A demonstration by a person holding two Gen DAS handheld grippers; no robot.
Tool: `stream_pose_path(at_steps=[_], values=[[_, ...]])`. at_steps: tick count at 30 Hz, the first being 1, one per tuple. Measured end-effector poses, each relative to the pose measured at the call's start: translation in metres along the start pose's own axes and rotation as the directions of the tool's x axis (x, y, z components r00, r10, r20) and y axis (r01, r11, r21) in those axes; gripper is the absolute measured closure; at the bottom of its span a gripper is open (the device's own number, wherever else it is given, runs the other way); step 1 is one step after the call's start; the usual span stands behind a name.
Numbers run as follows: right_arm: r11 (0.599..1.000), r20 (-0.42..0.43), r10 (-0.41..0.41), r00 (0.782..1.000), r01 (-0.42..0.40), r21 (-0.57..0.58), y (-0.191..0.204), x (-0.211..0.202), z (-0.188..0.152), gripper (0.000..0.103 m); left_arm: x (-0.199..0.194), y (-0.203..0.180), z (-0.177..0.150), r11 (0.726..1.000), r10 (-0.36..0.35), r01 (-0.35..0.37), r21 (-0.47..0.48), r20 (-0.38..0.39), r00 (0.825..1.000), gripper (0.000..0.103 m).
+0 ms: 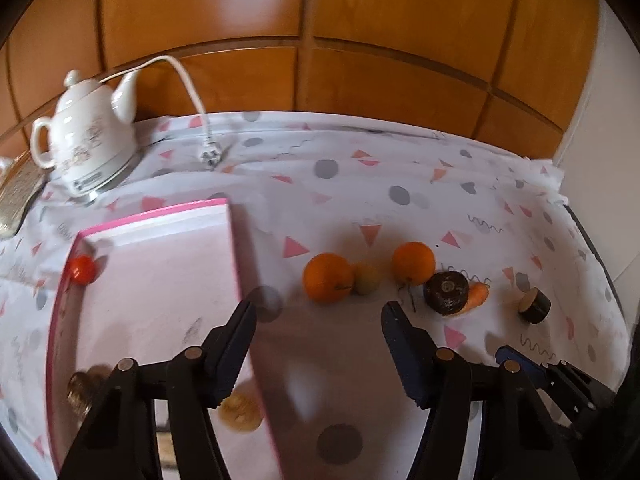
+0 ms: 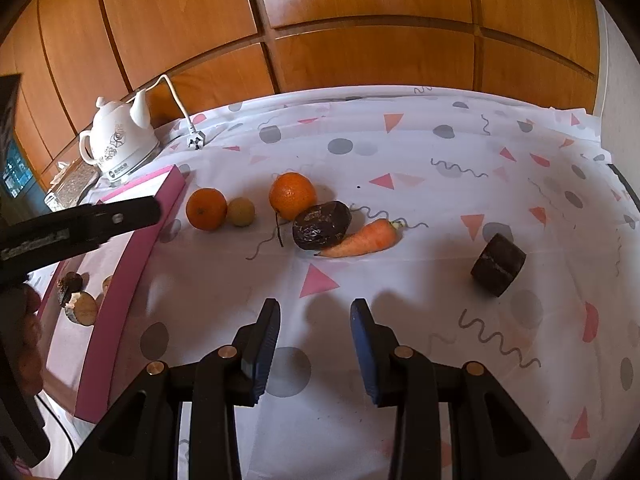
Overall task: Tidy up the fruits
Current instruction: 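Move the left tool to the orange and grasp it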
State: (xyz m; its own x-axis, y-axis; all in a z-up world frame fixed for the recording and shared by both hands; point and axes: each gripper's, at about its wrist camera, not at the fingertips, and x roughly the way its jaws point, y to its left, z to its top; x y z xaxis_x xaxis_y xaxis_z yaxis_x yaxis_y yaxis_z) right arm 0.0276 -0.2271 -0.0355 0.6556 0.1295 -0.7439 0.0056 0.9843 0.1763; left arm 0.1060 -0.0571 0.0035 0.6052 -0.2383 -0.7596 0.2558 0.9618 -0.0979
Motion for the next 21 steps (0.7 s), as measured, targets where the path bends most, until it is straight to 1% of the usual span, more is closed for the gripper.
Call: stream_pose_path(at_steps=[6,10,12,13,14,16,18,21], values=[[1.0,-0.007,0.009,1.0,-0.009,0.001,-0.001,0.002,0.001,0.066,0.027,-0.006,0.016,1.0,0.001,0.0,0.008,-0.031,1.0,0.037],[1.0,-0.009,0.015,1.0,-0.015,0.005,-0.003,0.004,0.001,0.066,0.049,-0.005,0.021,1.0,0.027,-0.027,0.002,-0.067,0.997,0.037],[1.0,-0.008,0.017,1.0,-0.017,0.006,-0.004,0.004,0.001,0.066,0.058,-0.002,0.022,0.999,0.029,-0.03,-0.017,-0.085,0.996,0.039],[1.0,-0.008,0.018,1.0,-0.018,0.006,-0.004,0.004,0.001,0.066,0.064,0.0,0.022,0.999,0.02,-0.024,-0.037,-0.105,0.994,0.041],[1.0,-0.008,0.019,1.0,-0.019,0.004,-0.004,0.005,0.001,0.066,0.067,0.002,0.023,0.999,0.015,-0.021,-0.049,-0.117,0.993,0.047],[1.0,-0.011,0.022,1.0,-0.022,0.006,-0.004,0.006,0.001,0.066,0.074,0.005,0.023,0.997,-0.007,-0.003,-0.081,-0.129,0.992,0.05],[1.0,-0.012,0.026,1.0,-0.026,0.005,-0.004,0.008,0.002,0.066,0.074,0.005,0.022,0.995,-0.038,0.028,-0.093,-0.114,0.993,0.063],[0.999,-0.011,0.031,0.999,-0.031,-0.007,-0.002,0.009,0.004,0.066,0.07,0.005,0.021,0.995,-0.052,0.041,-0.094,-0.111,0.992,0.064]])
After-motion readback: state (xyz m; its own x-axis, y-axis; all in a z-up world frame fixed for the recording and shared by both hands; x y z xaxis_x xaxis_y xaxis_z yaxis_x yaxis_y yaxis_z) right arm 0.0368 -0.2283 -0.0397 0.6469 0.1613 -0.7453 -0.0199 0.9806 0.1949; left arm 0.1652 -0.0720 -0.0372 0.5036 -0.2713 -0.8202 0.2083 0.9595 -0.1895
